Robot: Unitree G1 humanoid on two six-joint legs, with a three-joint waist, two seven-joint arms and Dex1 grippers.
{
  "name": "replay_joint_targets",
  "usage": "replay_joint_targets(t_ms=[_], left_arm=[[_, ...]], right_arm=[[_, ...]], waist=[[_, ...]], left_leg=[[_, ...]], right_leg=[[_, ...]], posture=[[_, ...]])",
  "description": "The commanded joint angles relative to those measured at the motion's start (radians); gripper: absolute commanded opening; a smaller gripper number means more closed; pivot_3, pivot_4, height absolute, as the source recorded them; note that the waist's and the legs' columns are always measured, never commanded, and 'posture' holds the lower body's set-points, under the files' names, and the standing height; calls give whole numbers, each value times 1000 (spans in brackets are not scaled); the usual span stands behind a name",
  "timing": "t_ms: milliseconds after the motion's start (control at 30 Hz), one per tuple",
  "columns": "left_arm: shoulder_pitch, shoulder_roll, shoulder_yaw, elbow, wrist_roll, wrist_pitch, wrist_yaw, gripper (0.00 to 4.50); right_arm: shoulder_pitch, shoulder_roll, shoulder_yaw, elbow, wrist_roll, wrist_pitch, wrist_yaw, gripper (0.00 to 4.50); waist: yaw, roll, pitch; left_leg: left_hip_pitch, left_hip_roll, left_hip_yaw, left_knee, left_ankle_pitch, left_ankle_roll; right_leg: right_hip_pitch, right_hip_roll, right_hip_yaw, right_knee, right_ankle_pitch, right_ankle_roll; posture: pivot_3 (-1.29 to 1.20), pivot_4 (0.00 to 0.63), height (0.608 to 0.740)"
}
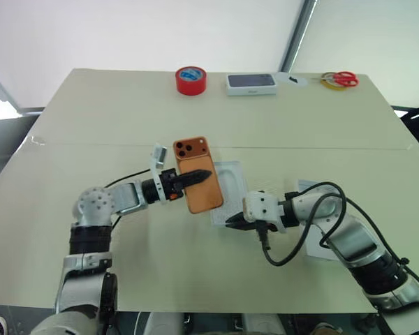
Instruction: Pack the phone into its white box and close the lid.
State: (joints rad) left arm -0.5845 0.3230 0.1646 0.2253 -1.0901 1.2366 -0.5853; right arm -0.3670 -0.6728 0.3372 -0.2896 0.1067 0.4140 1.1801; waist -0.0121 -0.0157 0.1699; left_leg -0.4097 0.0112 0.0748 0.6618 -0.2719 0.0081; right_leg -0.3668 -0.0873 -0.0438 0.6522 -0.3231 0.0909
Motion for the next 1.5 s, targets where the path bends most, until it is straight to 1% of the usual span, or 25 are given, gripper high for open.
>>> replay_joint_targets(t_ms=[33,100,133,167,267,367,433,500,667,800,900,967,1033,1133,1167,1333,1400,1500], left_arm=[[-56,4,-51,40,62,-42,-104,0],[-80,5,-71,77,102,-59,-138,0],[-90,4,-75,94,115,-63,-151,0],[-100,3,-77,107,124,-62,-166,0],[-112,-19,-91,127,154,-66,-189,0],[-108,-42,-92,118,168,-59,-198,0],[-107,-63,-90,120,181,-63,-192,0],[-111,-87,-75,126,186,-71,-181,0],[-94,-115,-89,108,218,-63,-168,0],[-97,-132,-86,121,244,-69,-146,0],[-103,-133,-91,127,253,-49,-153,0],[-111,-138,-97,138,264,-40,-151,1017],[-120,-142,-104,140,268,-31,-162,1725],[-136,-145,-115,150,286,-9,-147,3358],[-137,-141,-132,143,304,-14,-145,3803],[-153,-116,-149,99,308,53,-139,3803],[-189,-124,-93,113,271,150,-95,3803],[-195,-111,-108,79,282,172,-93,3803]], right_arm=[[-13,-4,-13,-36,37,2,10,1036],[-21,-8,-25,-30,40,-9,4,1972],[-25,-10,-40,-32,55,-1,5,2577],[-28,-12,-57,-34,71,5,6,3037],[-38,-66,-128,-14,122,22,40,3037],[-51,-113,-171,57,110,-25,41,3037],[-70,-122,-212,126,115,-75,35,3037],[-90,-103,-247,193,133,-119,29,3037],[-103,-89,-240,319,84,-266,15,3037],[-113,-79,-219,366,54,-317,6,3037],[-121,-64,-217,369,54,-316,1,3037],[-126,-55,-215,369,48,-318,-8,3112],[-128,-46,-213,366,46,-314,-17,3112],[-123,-40,-209,360,44,-314,-24,3112],[-121,-37,-209,358,46,-311,-27,3112],[-114,-33,-209,356,41,-316,-36,3112],[-116,-28,-205,361,34,-324,-44,3112],[-123,-20,-202,370,34,-324,-46,3112]], waist=[[1,0,0],[1,0,0],[2,0,0],[2,0,0],[4,0,1],[5,-1,1],[3,-1,1],[2,-1,1],[1,-1,1],[3,-1,1],[1,-1,1],[1,-1,1],[2,-1,1],[5,-1,1],[5,-1,1],[1,-1,1],[1,-1,1],[0,-1,1]], left_leg=[[0,0,0,0,0,0],[0,0,0,1,0,0],[0,0,0,1,0,0],[0,0,0,1,0,0],[-1,0,0,1,0,0],[-1,0,0,2,0,1],[-1,0,0,2,0,1],[-1,0,0,2,0,1],[-1,1,0,2,0,1],[-1,1,1,2,0,1],[-1,1,1,3,0,1],[-1,1,1,3,0,1],[-1,1,1,3,0,1],[0,1,0,4,0,1],[0,1,0,4,0,1],[1,1,0,4,0,0],[1,1,0,3,0,0],[1,1,0,3,0,0]], right_leg=[[0,0,0,0,0,0],[0,0,0,1,0,0],[0,0,0,1,0,0],[0,0,0,1,0,0],[0,0,0,1,0,0],[1,0,0,0,0,0],[1,0,0,0,0,0],[0,0,0,1,0,0],[0,1,0,1,0,0],[0,1,0,1,0,0],[0,1,0,1,0,0],[0,1,0,2,0,1],[0,1,0,2,0,1],[1,1,0,2,0,1],[2,1,0,2,0,1],[2,1,0,2,0,1],[2,2,0,2,0,1],[2,2,0,2,0,1]], posture=[[0,150,730],[0,150,730],[0,150,730],[0,150,730],[0,150,730],[0,150,730],[0,150,730],[0,150,730],[0,150,730],[0,150,730],[0,150,730],[0,150,730],[0,150,730],[0,150,730],[0,150,730],[0,150,730],[0,150,730],[0,150,730]])
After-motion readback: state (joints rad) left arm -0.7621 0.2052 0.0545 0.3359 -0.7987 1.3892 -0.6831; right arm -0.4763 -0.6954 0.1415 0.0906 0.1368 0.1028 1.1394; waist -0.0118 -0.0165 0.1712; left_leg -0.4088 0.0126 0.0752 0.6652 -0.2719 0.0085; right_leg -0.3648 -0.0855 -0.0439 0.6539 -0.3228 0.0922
